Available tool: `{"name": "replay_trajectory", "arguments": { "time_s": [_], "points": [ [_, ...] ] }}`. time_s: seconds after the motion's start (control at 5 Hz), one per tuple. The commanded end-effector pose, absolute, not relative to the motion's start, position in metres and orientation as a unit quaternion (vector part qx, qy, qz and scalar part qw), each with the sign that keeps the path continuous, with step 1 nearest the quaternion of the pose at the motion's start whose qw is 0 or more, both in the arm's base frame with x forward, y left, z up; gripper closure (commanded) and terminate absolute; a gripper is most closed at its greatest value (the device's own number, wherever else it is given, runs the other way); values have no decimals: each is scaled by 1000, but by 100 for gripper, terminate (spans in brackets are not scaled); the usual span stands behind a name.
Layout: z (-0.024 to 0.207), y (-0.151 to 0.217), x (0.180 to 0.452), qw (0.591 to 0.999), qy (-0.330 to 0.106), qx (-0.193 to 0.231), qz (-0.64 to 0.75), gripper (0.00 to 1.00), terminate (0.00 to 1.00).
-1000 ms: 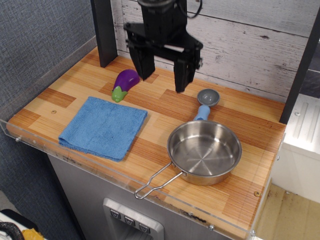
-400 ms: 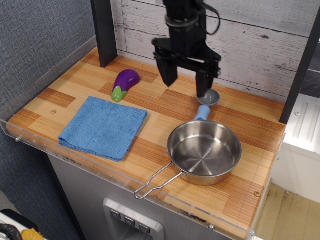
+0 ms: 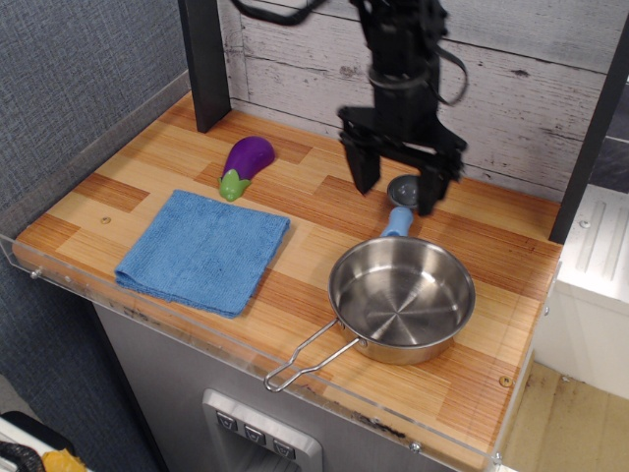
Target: Place the blue spoon on the blue cloth.
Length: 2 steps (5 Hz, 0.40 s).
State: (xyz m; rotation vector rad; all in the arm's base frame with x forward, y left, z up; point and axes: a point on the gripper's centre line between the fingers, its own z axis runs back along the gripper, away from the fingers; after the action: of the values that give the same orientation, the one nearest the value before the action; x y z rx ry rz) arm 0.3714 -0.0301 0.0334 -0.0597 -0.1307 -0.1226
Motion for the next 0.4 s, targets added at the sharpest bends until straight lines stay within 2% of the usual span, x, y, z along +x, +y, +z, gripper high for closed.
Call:
{"name": "replay_trajectory", "arguments": {
  "time_s": [0.0,0.2],
  "points": [
    [29,-47,382,995,-75,-24,-59,0,0],
    [19,-47,378,996,-61,-17,-61,0,0]
  ]
}}
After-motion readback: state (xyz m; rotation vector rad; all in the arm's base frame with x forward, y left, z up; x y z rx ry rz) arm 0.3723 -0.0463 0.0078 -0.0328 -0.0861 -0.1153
